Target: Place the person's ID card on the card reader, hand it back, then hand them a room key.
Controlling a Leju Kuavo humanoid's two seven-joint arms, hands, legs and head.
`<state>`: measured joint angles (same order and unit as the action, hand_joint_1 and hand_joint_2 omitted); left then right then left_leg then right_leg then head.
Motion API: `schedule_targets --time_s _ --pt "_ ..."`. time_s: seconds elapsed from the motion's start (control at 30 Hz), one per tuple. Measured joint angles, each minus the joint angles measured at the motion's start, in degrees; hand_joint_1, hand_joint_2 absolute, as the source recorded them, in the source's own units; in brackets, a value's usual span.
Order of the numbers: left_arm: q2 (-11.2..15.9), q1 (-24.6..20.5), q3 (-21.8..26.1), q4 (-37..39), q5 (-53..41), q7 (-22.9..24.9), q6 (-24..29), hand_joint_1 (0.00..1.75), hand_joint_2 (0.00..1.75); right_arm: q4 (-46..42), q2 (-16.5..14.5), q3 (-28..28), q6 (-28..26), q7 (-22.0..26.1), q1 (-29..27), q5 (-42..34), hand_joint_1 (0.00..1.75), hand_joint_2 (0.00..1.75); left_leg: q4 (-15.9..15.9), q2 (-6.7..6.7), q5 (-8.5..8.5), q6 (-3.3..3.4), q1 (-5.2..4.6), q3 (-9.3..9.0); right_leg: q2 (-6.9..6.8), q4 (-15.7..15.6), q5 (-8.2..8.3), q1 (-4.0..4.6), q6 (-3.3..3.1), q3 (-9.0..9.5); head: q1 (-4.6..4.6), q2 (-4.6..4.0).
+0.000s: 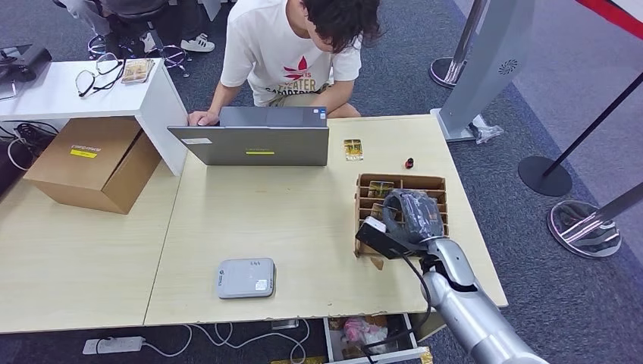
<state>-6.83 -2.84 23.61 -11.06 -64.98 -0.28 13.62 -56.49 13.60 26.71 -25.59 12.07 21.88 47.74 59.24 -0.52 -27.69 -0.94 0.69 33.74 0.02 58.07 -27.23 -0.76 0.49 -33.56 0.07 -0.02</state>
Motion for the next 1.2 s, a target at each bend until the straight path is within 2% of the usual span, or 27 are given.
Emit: schedule_targets --time_s 0.43,0.83,1.2 --pt "0.10 -0.05 0.00 0.00 -0.26 0.00 -0.01 0.00 0.00 2.48 0.21 -0.13 3.02 1.09 3.46 -2.88 1.46 1.75 0.00 0.00 0.00 0.00 -0.01 0.00 0.00 0.00 0.00 0.00 0.00 -0.01 0.00 0.00" --pt "0.10 -0.37 0.00 0.00 -0.22 -0.27 -0.60 0.00 0.00 3.49 1.83 0.25 11.23 1.96 9.52 -5.11 1.47 1.75 0.01 0.00 0.00 0.00 -0.01 0.01 0.01 0.00 0.01 0.00 0.00 -0.02 0.00 0.00" --pt "0.10 -0.65 0.00 0.00 -1.14 -0.42 -1.26 0.00 0.00 3.33 3.12 0.72 12.17 1.92 13.86 -5.76 1.50 1.75 0.02 -0.01 0.00 0.00 -0.01 0.01 0.00 0.00 0.01 -0.01 0.01 -0.01 -0.01 0.00"
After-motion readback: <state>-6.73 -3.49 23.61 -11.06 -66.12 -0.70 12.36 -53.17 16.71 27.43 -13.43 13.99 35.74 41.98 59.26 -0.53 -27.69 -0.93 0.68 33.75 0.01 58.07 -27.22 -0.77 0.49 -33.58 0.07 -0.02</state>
